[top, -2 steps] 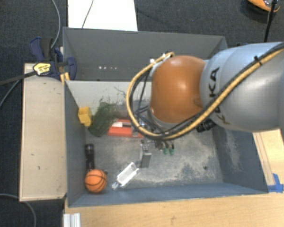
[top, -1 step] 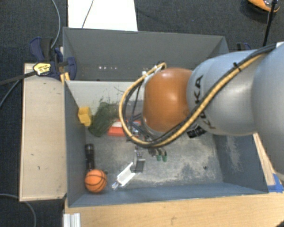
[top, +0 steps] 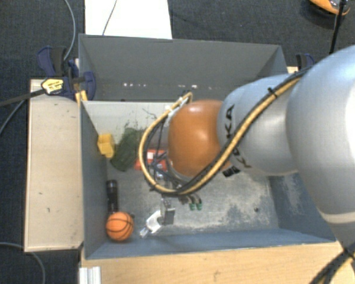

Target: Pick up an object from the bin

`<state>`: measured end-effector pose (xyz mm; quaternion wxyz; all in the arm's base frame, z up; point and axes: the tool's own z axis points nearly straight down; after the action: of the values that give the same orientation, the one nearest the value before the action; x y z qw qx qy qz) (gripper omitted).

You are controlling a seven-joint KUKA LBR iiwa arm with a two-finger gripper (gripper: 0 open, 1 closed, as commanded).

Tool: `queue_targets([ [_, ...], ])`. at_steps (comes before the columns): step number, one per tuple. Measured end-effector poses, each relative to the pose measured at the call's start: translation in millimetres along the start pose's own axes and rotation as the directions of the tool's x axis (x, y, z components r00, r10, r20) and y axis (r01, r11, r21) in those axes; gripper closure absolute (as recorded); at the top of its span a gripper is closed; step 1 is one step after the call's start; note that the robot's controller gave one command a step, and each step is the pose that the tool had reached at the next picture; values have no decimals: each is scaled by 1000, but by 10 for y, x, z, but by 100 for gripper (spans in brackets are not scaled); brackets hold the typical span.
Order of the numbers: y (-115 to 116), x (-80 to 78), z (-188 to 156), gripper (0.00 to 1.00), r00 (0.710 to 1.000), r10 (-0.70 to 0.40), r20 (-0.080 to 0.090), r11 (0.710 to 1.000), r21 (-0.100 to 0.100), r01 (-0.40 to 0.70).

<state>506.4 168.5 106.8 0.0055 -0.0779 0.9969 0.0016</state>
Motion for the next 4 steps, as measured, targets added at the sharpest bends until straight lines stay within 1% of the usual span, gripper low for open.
queue_targets([
  [1, 41, 77, 217, 0, 958, -286, -3, 958, 0, 286],
  [2, 60, 85, 256, 0, 899, -439, 0, 899, 1, 439],
  [3, 100, 205, 297, 100, 996, -89, -4, 996, 0, 89],
  [4, 101, 205, 297, 100, 996, -88, -4, 996, 0, 88],
])
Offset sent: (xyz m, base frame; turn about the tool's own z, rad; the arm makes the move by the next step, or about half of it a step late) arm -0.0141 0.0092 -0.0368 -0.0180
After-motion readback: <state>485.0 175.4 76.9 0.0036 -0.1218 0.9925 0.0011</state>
